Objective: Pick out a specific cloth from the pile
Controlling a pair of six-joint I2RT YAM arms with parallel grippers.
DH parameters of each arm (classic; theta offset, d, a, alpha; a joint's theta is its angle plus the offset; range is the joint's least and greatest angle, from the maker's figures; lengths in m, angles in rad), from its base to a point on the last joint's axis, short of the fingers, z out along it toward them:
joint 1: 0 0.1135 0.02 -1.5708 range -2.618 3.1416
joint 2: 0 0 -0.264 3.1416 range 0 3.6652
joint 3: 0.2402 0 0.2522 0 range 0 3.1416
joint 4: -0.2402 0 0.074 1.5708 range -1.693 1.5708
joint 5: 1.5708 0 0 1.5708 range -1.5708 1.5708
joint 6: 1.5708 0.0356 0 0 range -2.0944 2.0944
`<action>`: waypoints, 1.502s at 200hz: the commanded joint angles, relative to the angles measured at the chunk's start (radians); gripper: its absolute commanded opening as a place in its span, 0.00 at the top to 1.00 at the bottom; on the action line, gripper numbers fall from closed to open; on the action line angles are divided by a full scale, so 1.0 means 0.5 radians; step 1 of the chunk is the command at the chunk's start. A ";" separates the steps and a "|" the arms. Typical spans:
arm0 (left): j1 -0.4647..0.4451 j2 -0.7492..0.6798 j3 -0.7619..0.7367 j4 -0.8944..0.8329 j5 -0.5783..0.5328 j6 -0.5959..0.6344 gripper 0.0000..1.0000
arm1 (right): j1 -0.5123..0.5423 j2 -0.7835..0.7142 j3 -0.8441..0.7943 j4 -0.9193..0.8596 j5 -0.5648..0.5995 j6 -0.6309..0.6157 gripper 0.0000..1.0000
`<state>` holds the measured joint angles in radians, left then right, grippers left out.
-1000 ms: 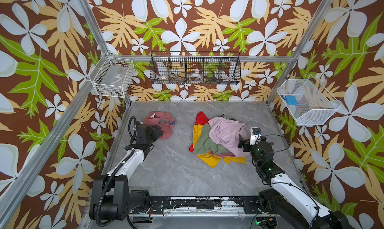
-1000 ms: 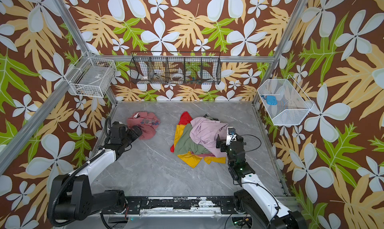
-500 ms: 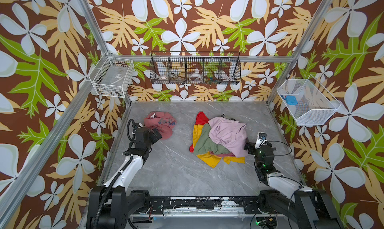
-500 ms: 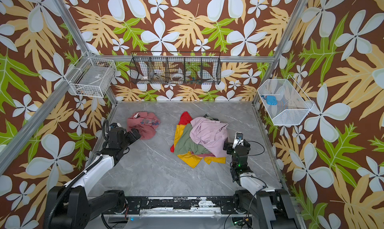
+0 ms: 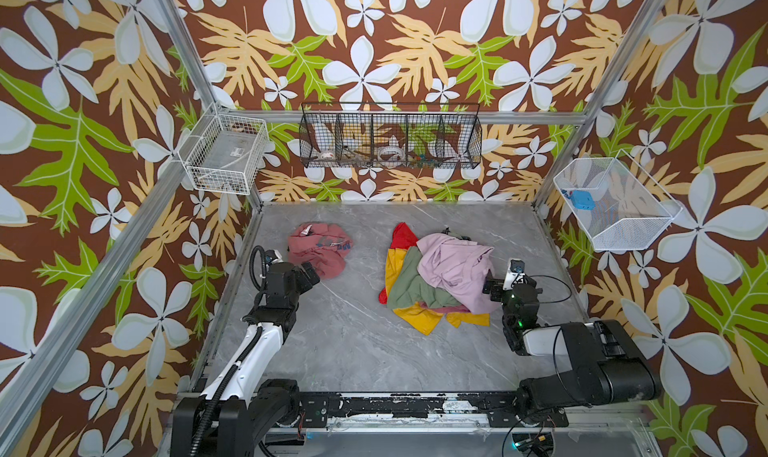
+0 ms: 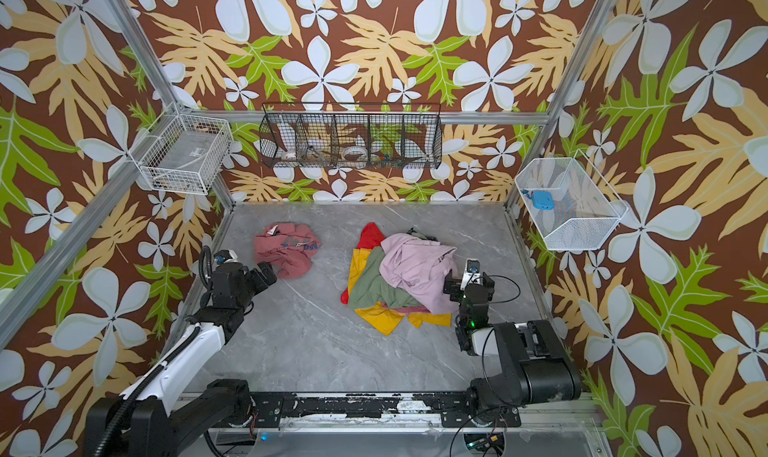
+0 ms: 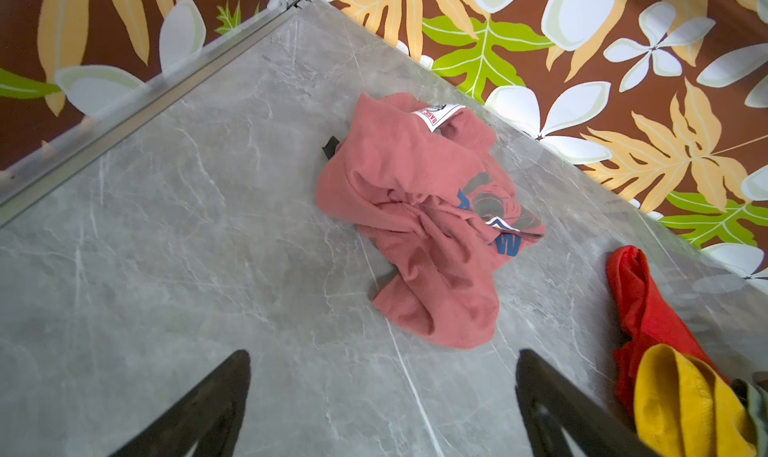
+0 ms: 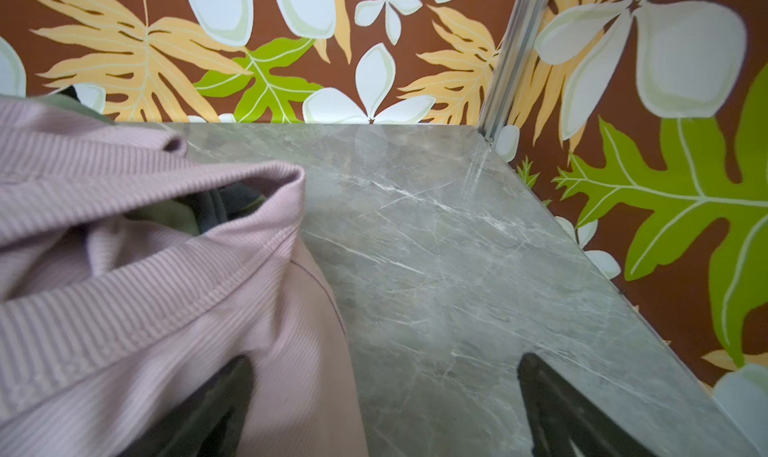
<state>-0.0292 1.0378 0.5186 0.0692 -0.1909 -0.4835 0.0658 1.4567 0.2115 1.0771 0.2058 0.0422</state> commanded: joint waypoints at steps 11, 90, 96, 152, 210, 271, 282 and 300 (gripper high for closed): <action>-0.003 0.004 -0.078 0.326 -0.157 0.196 0.00 | -0.002 0.010 0.019 0.109 -0.045 -0.018 0.00; -0.001 0.428 -0.648 1.990 -0.245 0.641 0.00 | -0.006 0.010 0.022 0.105 -0.047 -0.016 0.00; -0.003 0.449 -0.691 2.078 -0.217 0.646 0.00 | -0.006 0.013 0.022 0.107 -0.046 -0.016 0.00; -0.003 0.620 -0.832 2.506 -0.015 0.726 0.00 | -0.006 0.010 0.022 0.107 -0.047 -0.018 0.00; -0.003 0.653 -0.762 2.406 0.055 0.743 0.00 | -0.006 0.014 0.022 0.106 -0.047 -0.014 0.00; -0.003 0.658 -0.758 2.403 0.072 0.754 0.00 | -0.006 0.014 0.025 0.104 -0.047 -0.014 0.00; -0.003 0.658 -0.759 2.406 0.072 0.755 0.00 | -0.006 0.014 0.028 0.098 -0.051 -0.011 0.00; -0.003 0.661 -0.751 2.390 0.106 0.766 0.00 | -0.010 0.014 0.028 0.097 -0.058 -0.011 0.01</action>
<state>-0.0292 1.3651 0.1356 1.2388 -0.1558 -0.1215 0.0616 1.4624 0.2195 1.0988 0.1837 0.0399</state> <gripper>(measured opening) 0.999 0.996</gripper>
